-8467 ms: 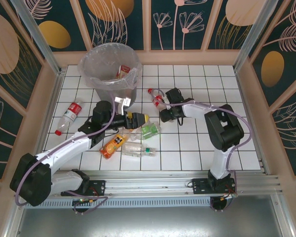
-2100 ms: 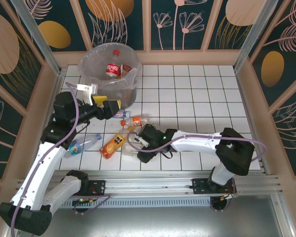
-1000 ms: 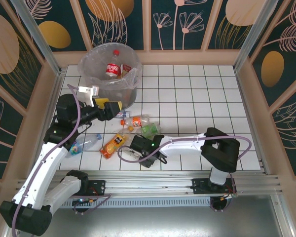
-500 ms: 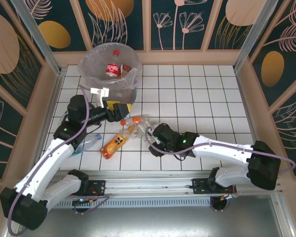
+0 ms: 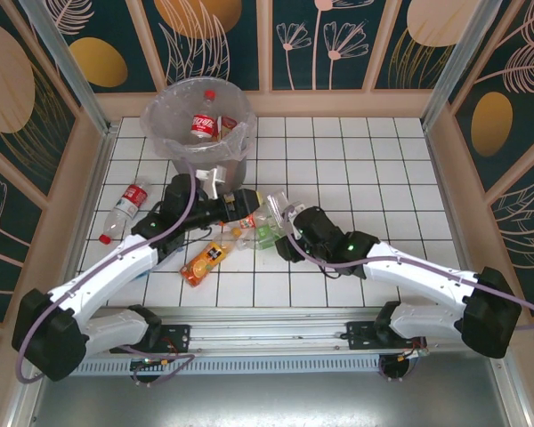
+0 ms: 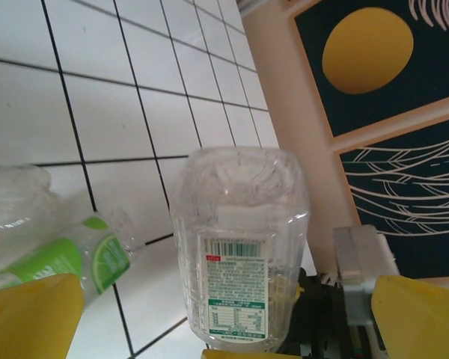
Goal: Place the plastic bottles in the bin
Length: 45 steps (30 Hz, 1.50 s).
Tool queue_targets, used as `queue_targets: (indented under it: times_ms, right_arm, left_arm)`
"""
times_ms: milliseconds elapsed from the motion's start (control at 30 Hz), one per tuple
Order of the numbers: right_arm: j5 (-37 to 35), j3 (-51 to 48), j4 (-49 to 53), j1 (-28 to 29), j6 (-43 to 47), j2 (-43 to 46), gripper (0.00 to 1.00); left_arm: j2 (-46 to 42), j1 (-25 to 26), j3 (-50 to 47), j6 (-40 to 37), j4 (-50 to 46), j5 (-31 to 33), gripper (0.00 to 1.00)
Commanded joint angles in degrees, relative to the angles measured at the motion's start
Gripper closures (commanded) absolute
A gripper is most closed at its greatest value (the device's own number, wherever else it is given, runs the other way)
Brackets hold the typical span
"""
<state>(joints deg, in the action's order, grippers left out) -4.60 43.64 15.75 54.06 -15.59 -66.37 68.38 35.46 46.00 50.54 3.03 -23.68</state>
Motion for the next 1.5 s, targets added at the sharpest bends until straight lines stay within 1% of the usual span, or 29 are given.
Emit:
queue_targets:
  times_ms: [0, 167, 267, 433, 467, 600, 733, 967, 1167, 1267, 1333, 1467]
  right_arm:
    - [1.2, 1.2, -2.6, -1.0, -0.4, 1.3, 0.58]
    - [3.5, 1.8, -3.8, -1.2, 0.3, 1.7, 0.58]
    - [6.3, 1.3, -5.1, -1.2, 0.4, 1.9, 0.58]
    - [6.9, 0.8, -6.2, -1.2, 0.5, 2.5, 0.57]
    - [7.1, 0.7, -6.4, -1.2, 0.5, 2.5, 0.57]
    - [6.8, 0.7, -6.2, -1.2, 0.6, 2.2, 0.57]
    - [7.1, 0.4, -6.3, -1.2, 0.6, 2.5, 0.57]
    - [7.1, 0.0, -6.6, -1.2, 0.3, 2.7, 0.57]
    - [7.1, -0.3, -7.0, -1.2, 0.1, 2.9, 0.56]
    - [6.8, -0.3, -6.8, -1.2, 0.0, 3.5, 0.53]
    - [6.2, -0.5, -6.7, -1.2, -0.2, 4.2, 0.5]
    - [6.2, -1.3, -7.1, -1.2, -0.7, 6.9, 0.29]
  left_arm:
    - [2.0, 2.5, 2.1, 3.8, 3.8, 1.4, 0.02]
    - [4.4, 4.6, 2.0, 5.6, 6.5, 2.2, 0.01]
    - [5.7, 5.3, 2.1, 6.5, 8.3, 2.0, 0.02]
    - [7.9, 5.8, 3.0, 7.1, 9.6, 2.0, 0.03]
    - [8.3, 5.7, 3.3, 7.3, 9.7, 2.0, 0.04]
    - [8.7, 5.7, 3.6, 8.0, 11.5, 2.4, 0.16]
    - [9.0, 5.8, 3.8, 8.1, 11.7, 2.9, 0.19]
    - [8.3, 5.7, 3.1, 8.3, 12.4, 3.5, 0.33]
    - [7.7, 5.8, 3.3, 8.2, 12.3, 4.1, 0.39]
    - [7.2, 5.7, 3.2, 7.9, 12.1, 4.5, 0.41]
    - [6.4, 5.7, 3.9, 6.6, 10.4, 5.3, 0.41]
    - [5.3, 5.7, 7.3, 3.3, 4.9, 8.3, 0.41]
